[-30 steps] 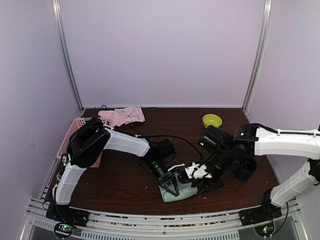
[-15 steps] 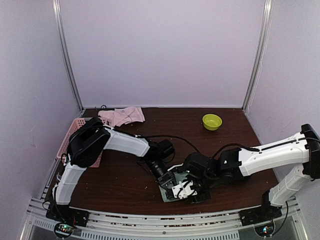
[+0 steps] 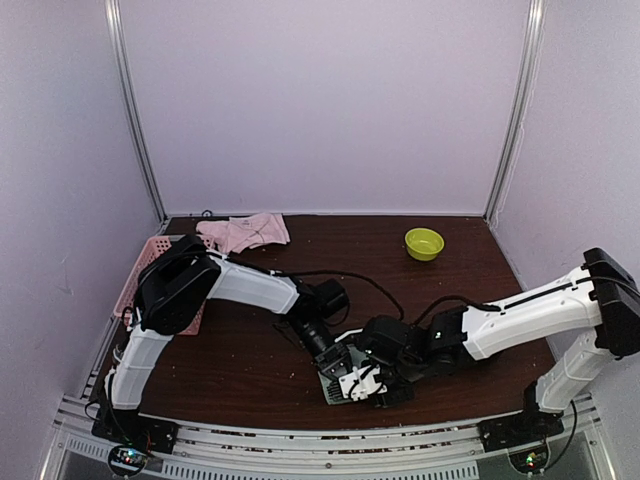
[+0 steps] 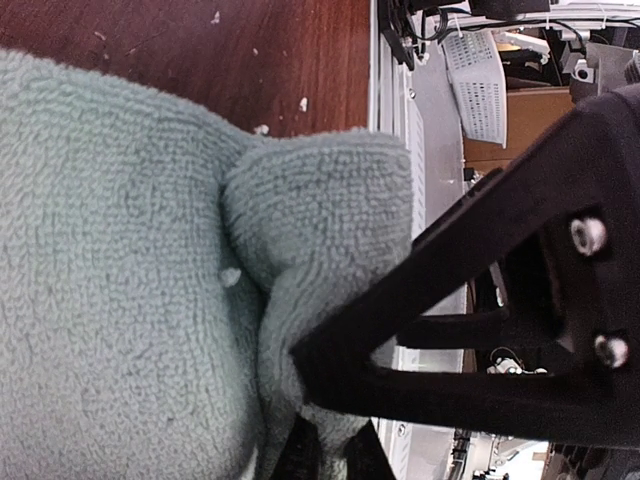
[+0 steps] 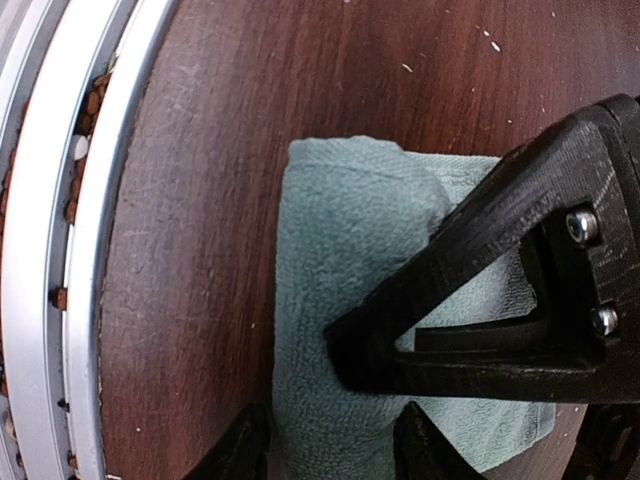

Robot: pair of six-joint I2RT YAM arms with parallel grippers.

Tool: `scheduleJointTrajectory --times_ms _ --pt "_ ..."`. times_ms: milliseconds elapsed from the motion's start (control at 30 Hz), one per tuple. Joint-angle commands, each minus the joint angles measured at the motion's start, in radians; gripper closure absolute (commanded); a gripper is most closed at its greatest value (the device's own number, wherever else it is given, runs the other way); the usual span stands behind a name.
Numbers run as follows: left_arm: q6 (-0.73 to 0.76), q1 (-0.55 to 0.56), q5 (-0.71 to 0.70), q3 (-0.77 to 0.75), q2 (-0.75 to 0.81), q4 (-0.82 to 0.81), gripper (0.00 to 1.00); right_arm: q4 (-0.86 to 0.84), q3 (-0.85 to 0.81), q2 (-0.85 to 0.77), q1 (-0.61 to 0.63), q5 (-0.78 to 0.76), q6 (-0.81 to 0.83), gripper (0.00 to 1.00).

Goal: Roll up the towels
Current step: Roll the towel at the center of the board.

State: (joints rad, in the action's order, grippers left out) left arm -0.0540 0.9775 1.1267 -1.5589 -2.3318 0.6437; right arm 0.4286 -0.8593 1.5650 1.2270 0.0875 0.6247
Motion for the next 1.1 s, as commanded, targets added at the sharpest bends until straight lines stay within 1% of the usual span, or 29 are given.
scheduleJointTrajectory --times_ms 0,100,167,200,267,333,400,500,567,700,767,900,967,1067 --pt "0.009 0.0 -0.148 0.053 -0.041 0.039 1.0 -0.01 0.002 0.03 0.006 0.004 0.009 0.62" --pt "0.014 -0.004 -0.156 0.054 -0.031 0.038 1.0 -0.006 0.005 0.043 0.005 0.009 0.02 0.79" --pt "0.019 -0.016 -0.173 0.059 -0.003 0.036 1.0 0.005 0.0 0.049 0.003 0.025 0.02 0.87" --pt "0.019 -0.027 -0.184 0.073 0.023 0.02 0.97 0.018 -0.009 0.058 -0.002 0.041 0.02 0.89" --pt "-0.018 -0.058 -0.249 0.129 0.115 -0.053 0.82 0.058 -0.037 0.079 -0.025 0.082 0.024 0.92" --pt "-0.046 -0.093 -0.36 0.185 0.24 -0.109 0.71 0.106 -0.071 0.098 -0.057 0.145 0.029 0.92" --pt "-0.057 -0.126 -0.477 0.229 0.338 -0.138 0.66 0.164 -0.119 0.125 -0.097 0.24 0.046 0.93" --pt "-0.048 -0.139 -0.672 0.278 0.478 -0.174 0.61 0.267 -0.212 0.197 -0.159 0.338 0.074 0.94" --pt "-0.049 -0.14 -0.759 0.32 0.568 -0.215 0.59 0.35 -0.284 0.259 -0.202 0.407 0.09 0.94" --pt "-0.049 -0.125 -0.914 0.465 0.757 -0.358 0.54 0.493 -0.438 0.411 -0.292 0.525 0.123 0.95" --pt "-0.031 -0.105 -0.993 0.529 0.842 -0.427 0.52 0.556 -0.499 0.477 -0.34 0.569 0.169 0.95" --pt "0.02 -0.05 -1.16 0.581 0.948 -0.441 0.48 0.65 -0.598 0.596 -0.414 0.647 0.195 0.95" --pt "0.078 0.005 -1.215 0.608 0.982 -0.459 0.46 0.699 -0.648 0.659 -0.442 0.665 0.209 0.95" --pt "0.18 0.117 -1.289 0.628 0.979 -0.471 0.44 0.737 -0.696 0.72 -0.472 0.692 0.209 0.95"
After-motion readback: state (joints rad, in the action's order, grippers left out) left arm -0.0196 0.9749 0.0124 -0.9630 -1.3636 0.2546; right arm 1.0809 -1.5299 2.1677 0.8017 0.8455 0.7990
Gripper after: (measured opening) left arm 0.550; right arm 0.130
